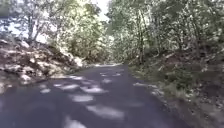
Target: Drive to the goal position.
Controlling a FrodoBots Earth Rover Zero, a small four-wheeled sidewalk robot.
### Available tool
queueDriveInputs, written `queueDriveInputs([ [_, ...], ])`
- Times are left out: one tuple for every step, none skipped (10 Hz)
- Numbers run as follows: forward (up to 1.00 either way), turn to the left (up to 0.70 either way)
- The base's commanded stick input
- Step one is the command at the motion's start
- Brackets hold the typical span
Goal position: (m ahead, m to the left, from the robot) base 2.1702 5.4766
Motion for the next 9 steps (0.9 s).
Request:
queueDriveInputs([
  [0.45,0.00],
  [0.45,0.00],
  [0.45,0.00],
  [0.45,0.00],
  [0.45,0.00],
  [0.45,0.00],
  [0.45,0.00],
  [0.45,0.00],
  [0.45,0.00],
])
